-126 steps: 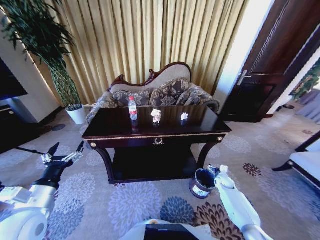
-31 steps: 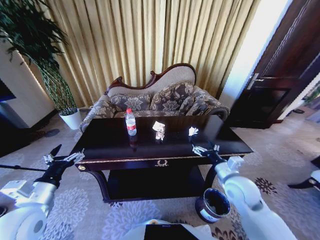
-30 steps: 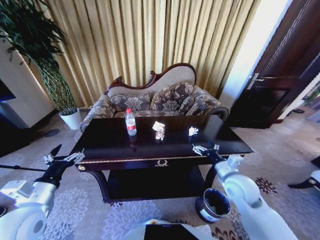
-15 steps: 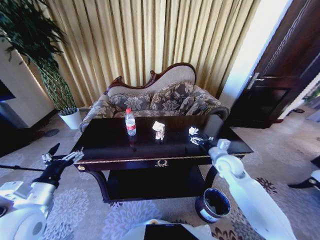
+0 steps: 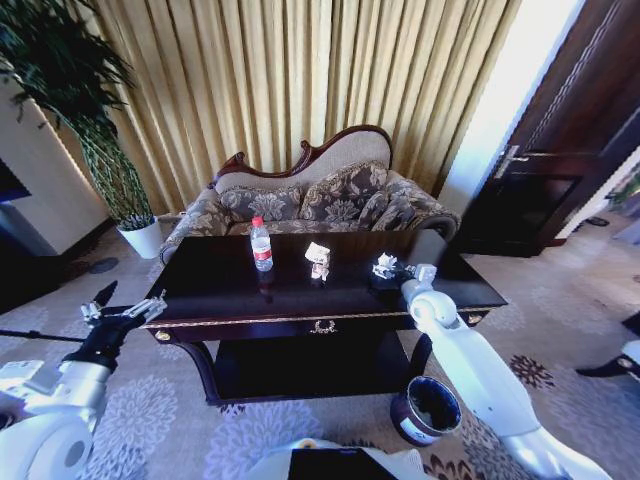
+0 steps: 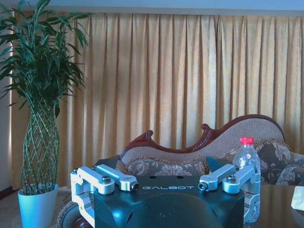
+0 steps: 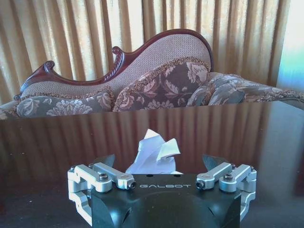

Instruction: Move to the front of the table and place the trash on the table into the trash bin.

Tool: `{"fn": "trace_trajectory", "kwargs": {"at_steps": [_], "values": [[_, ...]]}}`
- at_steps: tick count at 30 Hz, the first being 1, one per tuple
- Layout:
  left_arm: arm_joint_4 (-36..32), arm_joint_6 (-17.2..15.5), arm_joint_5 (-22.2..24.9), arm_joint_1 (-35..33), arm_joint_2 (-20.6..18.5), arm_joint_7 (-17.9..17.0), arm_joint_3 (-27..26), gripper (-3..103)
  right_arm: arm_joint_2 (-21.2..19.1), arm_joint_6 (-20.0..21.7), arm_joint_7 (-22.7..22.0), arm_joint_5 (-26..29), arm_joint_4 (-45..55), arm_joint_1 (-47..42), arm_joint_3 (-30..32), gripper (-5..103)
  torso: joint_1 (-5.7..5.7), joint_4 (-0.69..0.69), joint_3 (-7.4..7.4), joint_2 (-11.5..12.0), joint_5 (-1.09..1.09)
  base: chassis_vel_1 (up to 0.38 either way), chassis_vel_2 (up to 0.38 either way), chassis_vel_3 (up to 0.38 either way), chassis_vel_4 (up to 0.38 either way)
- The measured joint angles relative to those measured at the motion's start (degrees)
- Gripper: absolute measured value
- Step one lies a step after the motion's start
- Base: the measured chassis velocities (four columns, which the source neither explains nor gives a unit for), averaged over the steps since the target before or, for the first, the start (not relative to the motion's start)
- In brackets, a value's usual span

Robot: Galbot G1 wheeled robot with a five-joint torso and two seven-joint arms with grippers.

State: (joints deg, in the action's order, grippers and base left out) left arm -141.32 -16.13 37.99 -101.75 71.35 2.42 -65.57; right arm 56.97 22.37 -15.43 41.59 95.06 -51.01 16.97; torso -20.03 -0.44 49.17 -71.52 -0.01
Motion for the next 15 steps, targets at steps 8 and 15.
{"fn": "trace_trajectory", "kwargs": {"at_steps": [8, 15], "values": [[0.4, 0.2, 0.0, 0.2, -0.1, 0.0, 0.1, 100, -0.4, -1.0, 0.2, -0.5, 0.2, -0.4, 0.1, 80, 0.0, 0.0, 0.0, 0.0, -0.01, 0.0, 0.0, 0.0, 0.0], [0.8, 0.6, 0.1, 0.2, -0.4, 0.1, 0.0, 100, -0.3, -1.2, 0.3, -1.0, 0.6, -1.4, 0.2, 54, 0.0, 0.0, 0.0, 0.0, 0.0, 0.0, 0.0, 0.0, 0.0]]}}
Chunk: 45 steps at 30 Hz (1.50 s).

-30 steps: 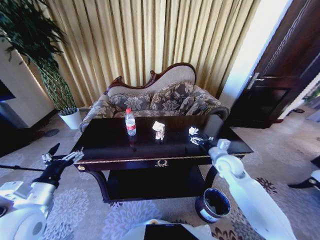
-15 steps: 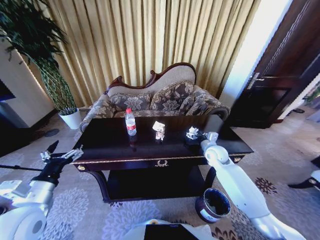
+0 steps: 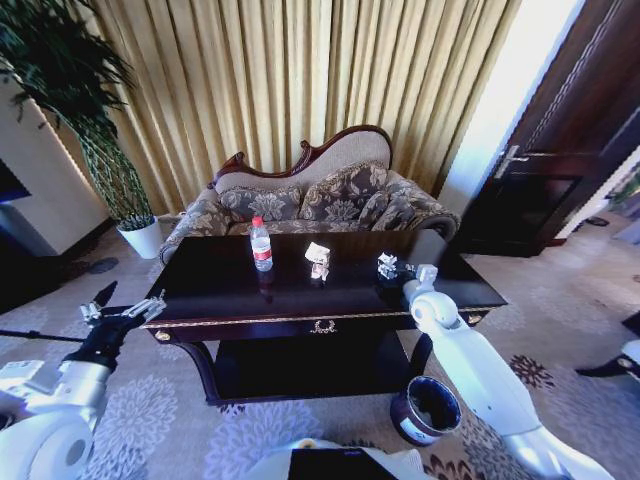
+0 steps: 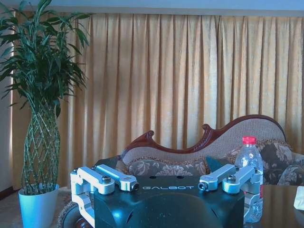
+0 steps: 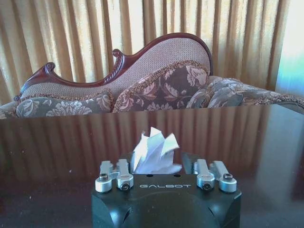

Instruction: Move to the front of the table and place the trash on the table into the trash bin.

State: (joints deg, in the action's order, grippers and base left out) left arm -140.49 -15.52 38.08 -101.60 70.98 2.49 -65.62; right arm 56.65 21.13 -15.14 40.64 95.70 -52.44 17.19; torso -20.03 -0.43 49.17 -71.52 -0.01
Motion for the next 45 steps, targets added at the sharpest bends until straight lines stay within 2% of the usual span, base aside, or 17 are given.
{"fn": "trace_trajectory", "kwargs": {"at_steps": [1, 4, 7, 9, 13, 15, 25, 28, 36, 39, 44, 45], "values": [[0.1, 0.1, 0.0, 0.0, -0.1, 0.0, -0.1, 100, 0.0, -0.1, 0.0, -0.2, 0.1, -0.3, 0.0, 48, 0.0, 0.0, 0.0, 0.0, 0.0, 0.0, 0.0, 0.0, 0.0], [0.2, 0.3, 0.1, -0.1, -0.2, 0.0, -0.3, 100, 0.0, -0.3, 0.1, -0.3, 0.2, -0.6, 0.1, 42, 0.0, 0.0, 0.0, 0.0, 0.0, 0.0, 0.0, 0.0, 0.0], [0.2, 0.5, 0.1, -0.1, -0.3, 0.0, -0.3, 100, -0.2, -0.6, 0.1, -0.4, 0.5, -0.8, 0.2, 26, 0.0, 0.0, 0.0, 0.0, 0.0, 0.0, 0.0, 0.0, 0.0], [0.2, 0.5, 0.1, 0.0, -0.3, 0.0, -0.3, 100, -0.2, -0.6, 0.1, -0.4, 0.6, -0.9, 0.3, 26, 0.0, 0.0, 0.0, 0.0, 0.0, 0.0, 0.0, 0.0, 0.0], [0.1, 0.6, 0.1, 0.1, -0.3, 0.0, -0.1, 100, -0.8, -0.7, 0.1, -0.4, 1.6, -1.4, 0.6, 5, 0.0, 0.0, 0.0, 0.0, 0.0, 0.0, 0.0, 0.0, 0.0], [0.1, 0.6, 0.1, 0.1, -0.2, 0.0, 0.0, 100, -0.9, -0.7, 0.1, -0.3, 1.8, -1.5, 0.7, 2, 0.0, 0.0, 0.0, 0.0, 0.0, 0.0, 0.0, 0.0, 0.0], [0.1, 0.9, 0.1, 0.3, -0.1, 0.1, 0.1, 100, -2.0, -2.7, -0.5, 0.6, 5.9, -4.3, 2.0, 0, 0.0, 0.01, 0.0, 0.0, 0.01, 0.0, 0.0, 0.0, 0.0], [0.2, 0.9, 0.2, 0.7, 0.1, -0.1, 0.4, 100, -3.8, -3.5, -0.6, 3.8, 13.5, -7.7, 4.1, 0, 0.0, 0.02, 0.0, 0.0, 0.0, 0.0, 0.0, 0.0, 0.0], [0.8, 1.2, 0.2, 1.1, 0.4, -0.5, 0.6, 100, -7.7, -3.5, -1.8, 7.2, 28.3, -18.6, 11.1, 0, 0.0, -0.01, 0.0, 0.0, -0.01, 0.0, 0.0, 0.0, 0.0], [0.7, 1.3, 0.3, 1.1, 0.6, -0.5, 0.5, 100, -7.7, -3.5, -3.0, 7.3, 32.7, -22.1, 13.1, 0, 0.0, 0.0, 0.0, 0.0, 0.0, 0.0, 0.0, 0.0, 0.0], [-0.3, 1.0, 1.8, 1.1, 1.0, -0.5, 0.1, 100, -4.2, -4.1, -3.7, 3.2, 41.5, -33.2, 18.2, 0, 0.0, -0.01, -0.01, 0.0, 0.0, 0.0, 0.0, 0.0, 0.0], [-0.3, 1.0, 1.8, 1.1, 1.0, -0.5, 0.1, 100, -4.2, -4.1, -3.7, 3.2, 41.5, -33.2, 18.2, 0, 0.0, -0.01, -0.01, 0.0, 0.0, 0.0, 0.0, 0.0, 0.0]]}}
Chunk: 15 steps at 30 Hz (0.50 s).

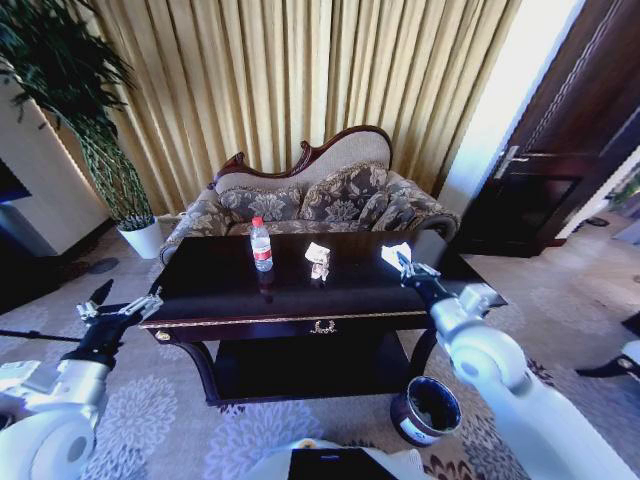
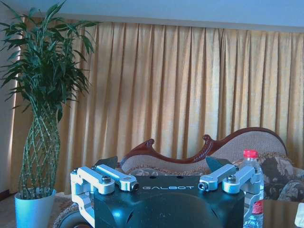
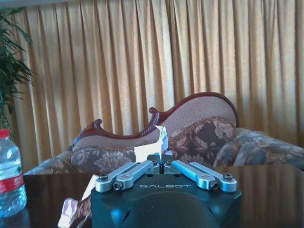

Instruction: Move to the front of the table and place the trash on the table into the trash bin.

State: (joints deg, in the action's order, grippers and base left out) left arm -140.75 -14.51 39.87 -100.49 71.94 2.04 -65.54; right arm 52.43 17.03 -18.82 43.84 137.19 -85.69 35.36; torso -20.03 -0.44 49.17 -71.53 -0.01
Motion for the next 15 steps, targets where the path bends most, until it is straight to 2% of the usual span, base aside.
{"fn": "trace_trajectory", "kwargs": {"at_steps": [5, 15], "values": [[-0.6, -1.0, 0.2, -0.3, 0.3, 0.0, -0.3, 100, 2.6, -0.3, 0.1, -3.1, 4.6, -6.9, 3.8, 0, 0.0, 0.01, 0.0, 0.0, 0.0, 0.0, 0.0, 0.0, 0.0], [-1.3, -2.1, 0.4, -1.0, 0.2, 0.1, -0.5, 100, 4.0, -0.4, 0.1, -4.1, 6.5, -9.8, 4.9, 0, -0.01, 0.02, 0.01, 0.0, 0.0, 0.005, -0.004, -0.007, 0.006]]}}
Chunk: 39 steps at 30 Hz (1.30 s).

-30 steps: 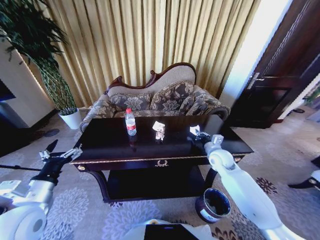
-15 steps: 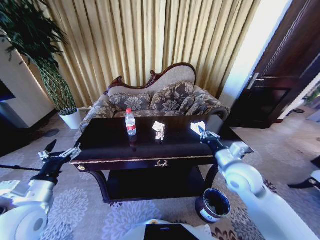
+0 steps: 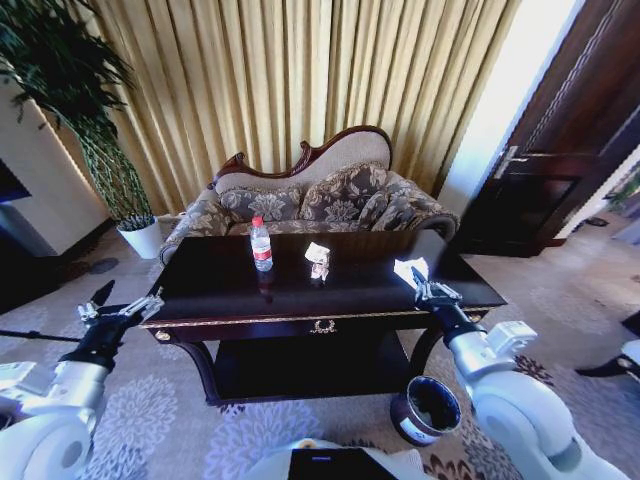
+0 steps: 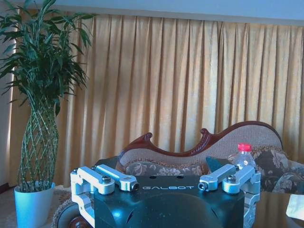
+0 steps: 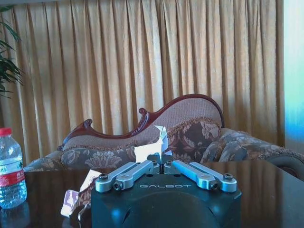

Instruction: Move to the front of the table and place the trash on the table into the trash bin.

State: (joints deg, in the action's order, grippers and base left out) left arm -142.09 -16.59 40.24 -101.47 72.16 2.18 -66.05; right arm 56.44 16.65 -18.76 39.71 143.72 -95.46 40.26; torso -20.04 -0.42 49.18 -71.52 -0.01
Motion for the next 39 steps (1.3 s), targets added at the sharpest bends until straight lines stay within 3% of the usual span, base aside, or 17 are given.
{"fn": "trace_trajectory", "kwargs": {"at_steps": [18, 22, 23, 39], "values": [[-1.1, -0.1, 0.2, -0.1, 0.8, 0.0, 0.0, 100, 2.6, 0.0, 0.3, -3.4, -0.3, -1.6, -1.1, 0, 0.02, -0.01, -0.01, 0.0, 0.0, 0.136, -0.134, -0.139, 0.136], [-1.1, -0.1, 0.2, -0.1, 0.9, 0.0, 0.0, 100, 2.7, 0.0, 0.6, -4.8, -0.3, -1.7, -1.4, 0, 0.02, -0.01, -0.01, 0.0, 0.0, 0.172, -0.122, -0.156, 0.142], [-1.2, 0.0, 0.2, -0.1, 1.1, 0.0, 0.0, 100, 2.8, -0.5, 2.3, -7.3, -0.7, -1.6, -1.7, 0, 0.04, -0.01, -0.02, 0.0, 0.0, 0.07, -0.061, -0.072, 0.107], [-1.2, 0.1, 0.2, -0.2, 1.2, 0.1, 0.0, 100, 2.8, -0.9, 3.1, -8.2, -1.9, -1.3, -1.9, 0, -0.02, 0.0, 0.01, 0.0, 0.0, 0.025, -0.024, -0.025, 0.039]]}}
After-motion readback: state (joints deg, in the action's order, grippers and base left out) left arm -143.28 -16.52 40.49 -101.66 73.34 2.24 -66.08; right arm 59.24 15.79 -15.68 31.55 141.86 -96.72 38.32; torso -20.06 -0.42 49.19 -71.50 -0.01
